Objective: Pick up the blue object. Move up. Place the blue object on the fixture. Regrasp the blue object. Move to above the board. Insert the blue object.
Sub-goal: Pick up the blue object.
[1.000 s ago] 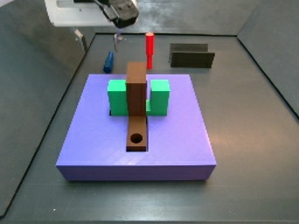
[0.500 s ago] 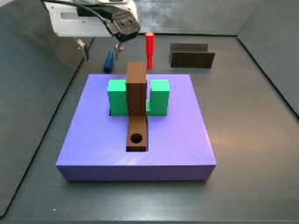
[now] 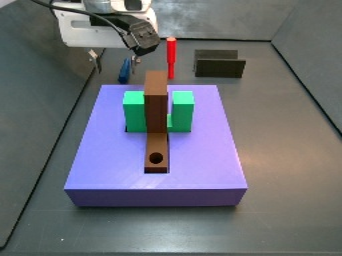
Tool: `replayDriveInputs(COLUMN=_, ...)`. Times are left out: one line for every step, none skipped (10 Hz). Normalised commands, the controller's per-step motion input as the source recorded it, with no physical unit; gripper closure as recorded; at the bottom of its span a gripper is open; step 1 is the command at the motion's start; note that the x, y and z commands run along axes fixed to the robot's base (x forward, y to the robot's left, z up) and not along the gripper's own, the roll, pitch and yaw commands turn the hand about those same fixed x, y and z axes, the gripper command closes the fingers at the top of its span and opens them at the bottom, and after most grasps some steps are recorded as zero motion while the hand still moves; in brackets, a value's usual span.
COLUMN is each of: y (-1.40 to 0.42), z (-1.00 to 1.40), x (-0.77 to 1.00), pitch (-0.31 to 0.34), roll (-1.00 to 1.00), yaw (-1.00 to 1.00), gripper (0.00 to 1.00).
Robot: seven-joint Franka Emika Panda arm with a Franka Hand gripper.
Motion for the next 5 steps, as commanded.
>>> replayDriveInputs(y=0.00, z=-0.21, x=0.09, pitch=0.000, roll=0.17, yaw=0.00, gripper=0.00)
replayDriveInputs(y=0.00, z=-0.21, x=0.07, pitch=0.000, roll=0.17, yaw=0.00, gripper=0.00)
replayDriveInputs(y=0.00, z=-0.15, x=0.00, pitch=0.000, roll=0.17, yaw=0.00, gripper=0.00)
replayDriveInputs(y=-0.01, z=-0.07, x=0.00, pitch=0.000, roll=0.13, yaw=0.00, gripper=0.00)
replayDriveInputs(y=-0.03, z=-0.10, x=0.00, pitch=0.000, roll=0.13, yaw=0.00, gripper=0.00)
